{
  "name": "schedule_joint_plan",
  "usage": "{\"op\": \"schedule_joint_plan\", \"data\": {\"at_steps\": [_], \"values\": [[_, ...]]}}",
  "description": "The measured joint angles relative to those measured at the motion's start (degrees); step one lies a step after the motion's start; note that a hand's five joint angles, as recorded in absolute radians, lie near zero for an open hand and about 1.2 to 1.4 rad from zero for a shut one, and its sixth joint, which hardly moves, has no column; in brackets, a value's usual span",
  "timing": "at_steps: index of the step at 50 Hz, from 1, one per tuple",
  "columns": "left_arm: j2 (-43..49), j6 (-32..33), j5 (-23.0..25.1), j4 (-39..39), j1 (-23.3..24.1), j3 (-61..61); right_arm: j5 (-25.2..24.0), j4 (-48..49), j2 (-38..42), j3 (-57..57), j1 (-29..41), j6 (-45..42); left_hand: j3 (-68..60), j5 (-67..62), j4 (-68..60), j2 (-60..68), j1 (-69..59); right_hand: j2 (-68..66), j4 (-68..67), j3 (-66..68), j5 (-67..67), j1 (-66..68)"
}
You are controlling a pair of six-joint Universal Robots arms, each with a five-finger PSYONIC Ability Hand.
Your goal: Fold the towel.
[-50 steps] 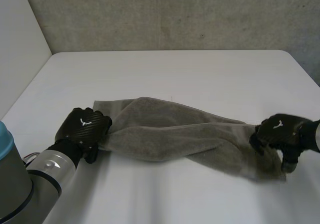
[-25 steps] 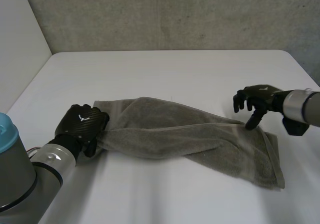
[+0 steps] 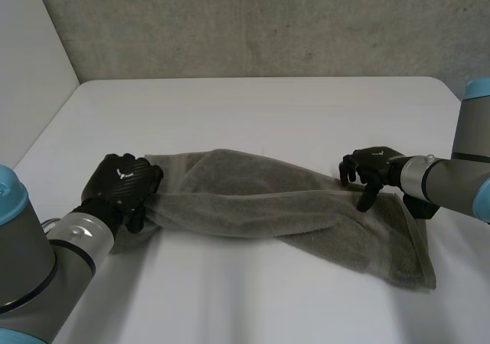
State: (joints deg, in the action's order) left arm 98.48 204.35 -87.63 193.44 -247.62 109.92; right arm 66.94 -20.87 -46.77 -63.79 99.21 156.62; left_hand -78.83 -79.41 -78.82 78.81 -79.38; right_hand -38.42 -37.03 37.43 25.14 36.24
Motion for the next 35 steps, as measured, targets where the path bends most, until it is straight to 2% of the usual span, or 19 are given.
{"op": "schedule_joint_plan", "data": {"at_steps": [9, 17, 25, 35], "values": [[0.3, 0.0, 0.0, 0.3, -0.1, -0.4, 0.0, 0.2, 0.8, 0.0, 0.2, 0.0, 0.0, 0.0, 0.0, 0.0, 0.0, -0.1, -0.7, 0.1, 2.8, 1.6], [0.9, 0.0, 0.0, 1.6, -0.5, -0.9, 0.1, 0.2, 1.3, 0.1, 0.6, -0.5, 0.0, 0.0, 0.0, 0.0, 0.0, -15.8, -16.9, 16.6, 18.8, 17.8], [1.7, 0.1, 0.0, 2.2, -1.2, -2.2, 0.1, -0.1, 1.1, 0.1, 0.7, -0.8, 0.0, 0.0, 0.0, 0.0, 0.0, -16.4, -17.9, 17.6, 19.6, 18.9], [3.2, 0.1, -0.1, 2.2, -1.3, -3.2, 0.1, -0.4, 1.5, 0.0, 0.7, -0.8, 0.0, 0.0, 0.0, 0.0, 0.0, -34.6, -36.5, 35.9, 39.1, 37.9]]}}
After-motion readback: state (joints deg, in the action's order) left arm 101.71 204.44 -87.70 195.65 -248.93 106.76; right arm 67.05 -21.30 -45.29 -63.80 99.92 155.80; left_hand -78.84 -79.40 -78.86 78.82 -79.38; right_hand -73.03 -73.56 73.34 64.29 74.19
